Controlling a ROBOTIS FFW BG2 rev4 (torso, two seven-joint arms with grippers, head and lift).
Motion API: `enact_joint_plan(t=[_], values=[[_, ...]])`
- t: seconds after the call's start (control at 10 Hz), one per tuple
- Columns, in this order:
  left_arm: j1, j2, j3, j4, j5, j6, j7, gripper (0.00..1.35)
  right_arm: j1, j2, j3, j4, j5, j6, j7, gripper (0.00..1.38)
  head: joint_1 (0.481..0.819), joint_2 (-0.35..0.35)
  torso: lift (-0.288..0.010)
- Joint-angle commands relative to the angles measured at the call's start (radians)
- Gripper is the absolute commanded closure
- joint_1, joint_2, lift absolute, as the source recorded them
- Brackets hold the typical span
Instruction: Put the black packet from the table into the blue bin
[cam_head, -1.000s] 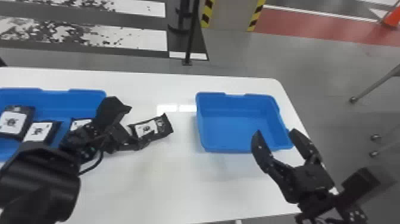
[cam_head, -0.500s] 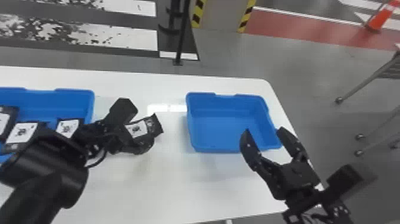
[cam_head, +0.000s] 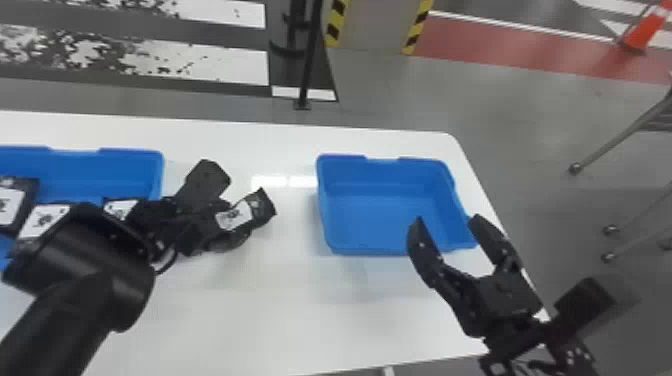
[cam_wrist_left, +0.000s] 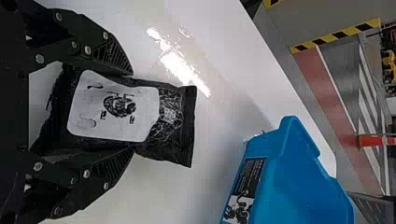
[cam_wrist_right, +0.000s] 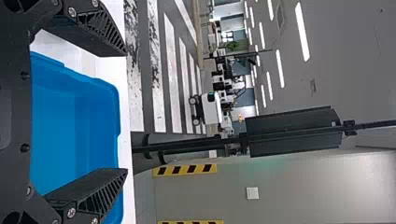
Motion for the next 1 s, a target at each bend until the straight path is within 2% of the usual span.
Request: enact_joint_plan(t=[0.0,0.2,0.4,0.6,0.7,0.9], values=[[0.007,0.0,0.002,-0.001,0.011,-0.011,-0.01,1.23,0.0,0.0,0.0,0.0,0.0,0.0,0.0,0.13,0.695,-0.235,-0.11],[0.022,0.006,0.024,-0.043,0.067,-0.009,-0.045,1.21,0.0,0.0,0.0,0.0,0.0,0.0,0.0,0.13,0.695,-0.247,-0.11],[0.115,0.032,0.082,-0.318,0.089,0.119,-0.064,1.21,0.002,0.0,0.0,-0.002,0.0,0.0,0.0,0.13,0.695,-0.251,-0.11],[0.211,0.063,0.201,-0.607,0.127,0.252,-0.087,1.21,0.005,0.0,0.0,-0.005,0.004,0.0,0.0,0.13,0.695,-0.222,-0.11],[0.247,0.068,0.273,-0.701,0.127,0.264,-0.093,1.21,0.005,0.0,0.004,-0.005,0.004,0.0,0.0,0.13,0.695,-0.206,-0.11],[0.304,0.069,0.437,-0.755,0.059,0.261,-0.094,1.2,0.002,0.0,0.006,-0.005,0.004,0.0,0.0,0.13,0.695,-0.13,-0.11]])
